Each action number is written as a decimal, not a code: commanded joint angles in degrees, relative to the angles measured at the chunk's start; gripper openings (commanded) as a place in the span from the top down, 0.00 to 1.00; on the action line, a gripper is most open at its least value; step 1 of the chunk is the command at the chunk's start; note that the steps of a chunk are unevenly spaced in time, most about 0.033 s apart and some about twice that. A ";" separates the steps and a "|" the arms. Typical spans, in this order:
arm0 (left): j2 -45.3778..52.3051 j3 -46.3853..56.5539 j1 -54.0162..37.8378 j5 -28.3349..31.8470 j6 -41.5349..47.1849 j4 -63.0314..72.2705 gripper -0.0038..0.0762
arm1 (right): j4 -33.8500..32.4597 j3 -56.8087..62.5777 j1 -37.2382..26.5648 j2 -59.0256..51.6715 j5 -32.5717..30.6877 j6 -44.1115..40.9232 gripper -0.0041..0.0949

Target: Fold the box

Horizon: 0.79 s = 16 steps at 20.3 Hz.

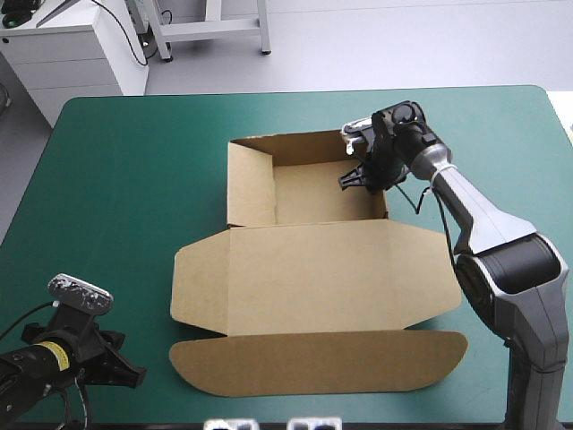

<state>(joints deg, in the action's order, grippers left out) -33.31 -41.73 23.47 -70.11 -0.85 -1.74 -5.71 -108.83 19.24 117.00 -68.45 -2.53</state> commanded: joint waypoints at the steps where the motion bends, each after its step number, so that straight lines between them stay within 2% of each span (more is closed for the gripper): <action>1: -0.20 -1.37 0.12 2.00 0.51 -0.30 0.95 | -5.96 -4.91 -4.86 -3.20 0.06 0.62 0.98; 8: -0.20 -1.37 0.12 1.70 0.51 -0.61 0.95 | -4.89 -7.26 -27.50 -3.33 -1.49 1.56 0.98; 11: -0.20 -1.37 0.12 1.70 0.51 -1.27 0.95 | -0.86 -7.26 -37.16 -3.11 -0.92 2.98 0.98; 13: -0.20 -1.37 0.12 1.80 0.51 -2.50 0.95 | 4.00 -7.13 -41.73 -3.11 -0.51 5.36 0.98; 16: -0.20 -1.37 0.12 2.35 0.51 -3.28 0.95 | 5.17 -7.13 -45.13 -3.11 0.41 5.99 0.98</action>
<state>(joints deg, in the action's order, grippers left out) -33.31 -41.73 23.47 -70.31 -0.85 -4.13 -2.43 -114.22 -24.08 117.11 -70.10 2.53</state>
